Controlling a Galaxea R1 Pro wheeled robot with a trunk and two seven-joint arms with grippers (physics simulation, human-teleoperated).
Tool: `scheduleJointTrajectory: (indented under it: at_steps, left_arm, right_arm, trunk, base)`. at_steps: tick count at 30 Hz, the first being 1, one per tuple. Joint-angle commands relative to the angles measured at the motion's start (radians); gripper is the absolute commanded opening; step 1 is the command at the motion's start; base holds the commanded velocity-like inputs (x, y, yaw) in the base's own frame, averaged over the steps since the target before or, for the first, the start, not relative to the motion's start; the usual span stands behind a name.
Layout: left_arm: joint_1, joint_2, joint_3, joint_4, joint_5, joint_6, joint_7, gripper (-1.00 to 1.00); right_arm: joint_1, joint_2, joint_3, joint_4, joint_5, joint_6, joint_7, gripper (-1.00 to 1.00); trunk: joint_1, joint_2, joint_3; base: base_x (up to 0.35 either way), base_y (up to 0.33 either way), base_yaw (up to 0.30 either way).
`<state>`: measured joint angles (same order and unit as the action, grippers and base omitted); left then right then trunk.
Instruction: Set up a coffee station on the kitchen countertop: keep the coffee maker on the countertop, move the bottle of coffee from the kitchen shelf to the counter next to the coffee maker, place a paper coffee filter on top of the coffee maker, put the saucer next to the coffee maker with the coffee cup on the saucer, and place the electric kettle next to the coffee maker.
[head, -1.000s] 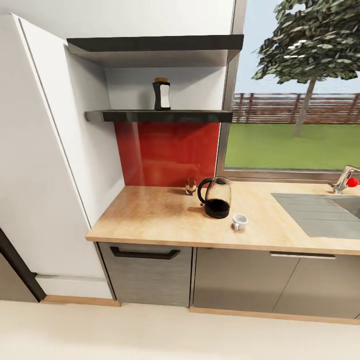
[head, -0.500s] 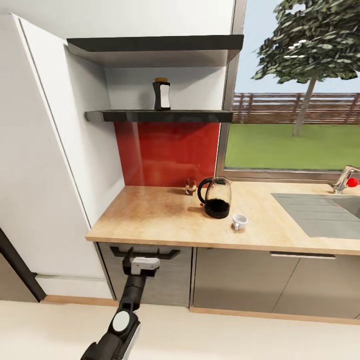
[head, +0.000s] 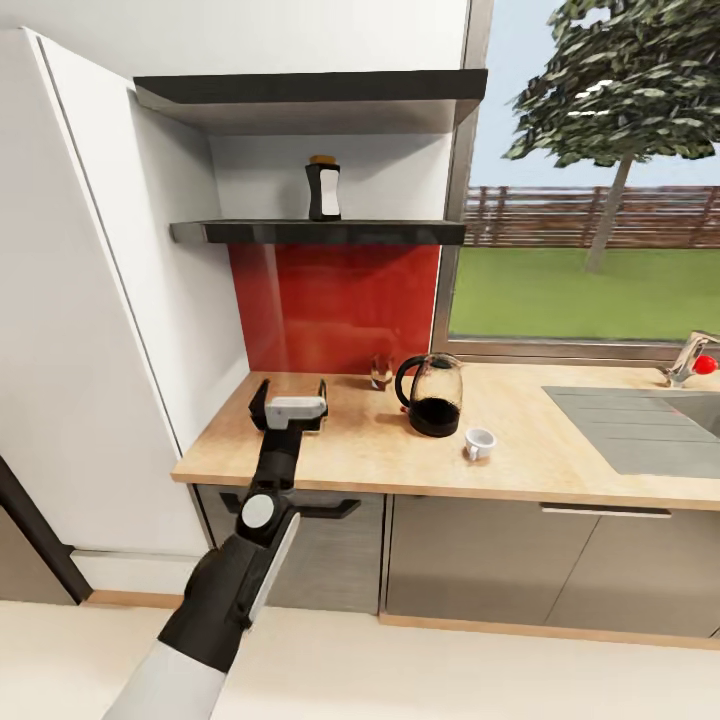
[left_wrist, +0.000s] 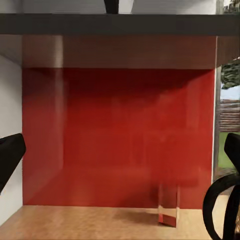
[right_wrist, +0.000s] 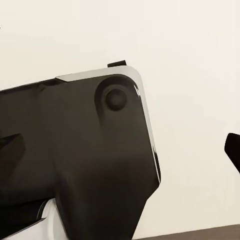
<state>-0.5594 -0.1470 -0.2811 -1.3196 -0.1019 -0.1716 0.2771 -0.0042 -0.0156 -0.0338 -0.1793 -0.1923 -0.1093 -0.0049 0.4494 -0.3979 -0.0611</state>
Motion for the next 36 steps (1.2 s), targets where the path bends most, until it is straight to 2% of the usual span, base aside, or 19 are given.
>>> scheduleJointTrajectory:
  at_steps: [1, 3, 5, 9, 13, 14, 16, 17, 20, 23, 25, 31, 36]
  left_arm:
    - [-0.04, -0.008, -0.002, 0.0, -0.01, 0.04, 0.01, 1.0]
    - [-0.1, -0.016, -0.002, 0.0, -0.008, 0.099, 0.011, 1.0]
    - [-0.182, -0.021, -0.001, 0.004, -0.003, 0.156, 0.012, 1.0]
    - [-0.307, -0.027, 0.0, 0.024, 0.014, 0.232, 0.013, 1.0]
    - [-0.456, -0.028, 0.0, 0.074, 0.035, 0.343, 0.013, 1.0]
    - [-0.477, -0.028, 0.0, 0.084, 0.038, 0.354, 0.013, 1.0]
    - [-0.565, -0.028, 0.001, 0.137, 0.057, 0.381, 0.018, 1.0]
    - [-0.608, -0.028, 0.001, 0.171, 0.069, 0.388, 0.025, 1.0]
    - [-0.693, -0.028, 0.002, 0.248, 0.103, 0.396, 0.049, 1.0]
    - [-0.81, -0.028, 0.002, 0.383, 0.163, 0.402, 0.075, 1.0]
    - [-0.864, -0.028, 0.002, 0.454, 0.187, 0.404, 0.081, 1.0]
    - [-1.02, -0.028, 0.002, 0.65, 0.212, 0.406, 0.086, 1.0]
    - [-1.112, -0.028, 0.003, 0.737, 0.214, 0.407, 0.086, 1.0]
  right_arm:
    - [0.0, 0.0, -0.003, 0.0, -0.004, -0.003, 0.0, 1.0]
    - [0.0, 0.0, -0.003, 0.0, -0.004, -0.003, 0.0, 1.0]
    - [0.0, 0.0, -0.003, 0.0, -0.004, -0.003, 0.0, 1.0]
    - [0.0, 0.0, -0.003, 0.0, -0.004, -0.003, 0.0, 1.0]
    - [0.0, 0.0, -0.003, 0.0, -0.004, -0.003, 0.0, 1.0]
    - [0.0, 0.0, -0.002, 0.0, -0.004, -0.003, 0.0, 1.0]
    - [0.0, 0.0, -0.002, 0.0, -0.004, -0.003, 0.0, 1.0]
    - [0.0, 0.0, -0.002, 0.0, -0.003, -0.003, 0.0, 1.0]
    - [0.0, 0.0, -0.002, 0.0, -0.003, -0.003, 0.0, 1.0]
    - [0.0, 0.0, -0.002, 0.001, -0.003, -0.003, 0.0, 1.0]
    - [0.0, 0.0, -0.002, 0.001, -0.003, -0.003, 0.0, 1.0]
    - [0.0, 0.0, -0.003, 0.001, -0.003, -0.003, 0.0, 1.0]
    - [0.0, -0.001, -0.002, 0.001, -0.003, -0.003, 0.0, 1.0]
  trunk:
    - [0.001, -0.002, -0.002]
    - [0.001, -0.002, -0.002]
    - [0.001, -0.002, -0.002]
    - [0.001, -0.002, -0.002]
    - [0.001, -0.002, -0.002]
    - [0.001, -0.002, -0.002]
    - [0.001, -0.002, -0.002]
    - [0.001, -0.002, -0.002]
    - [0.001, -0.002, -0.002]
    - [0.001, -0.002, -0.002]
    - [0.001, -0.002, -0.002]
    - [0.001, -0.002, -0.002]
    - [0.001, -0.002, -0.002]
  base:
    - [0.0, 0.0, 0.0]
    - [0.0, 0.0, 0.0]
    - [0.0, 0.0, 0.0]
    - [0.0, 0.0, 0.0]
    - [0.0, 0.0, 0.0]
    - [0.0, 0.0, 0.0]
    - [0.0, 0.0, 0.0]
    - [0.0, 0.0, 0.0]
    - [0.0, 0.0, 0.0]
    - [0.0, 0.0, 0.0]
    - [0.0, 0.0, 0.0]
    - [0.0, 0.0, 0.0]
    - [0.0, 0.0, 0.0]
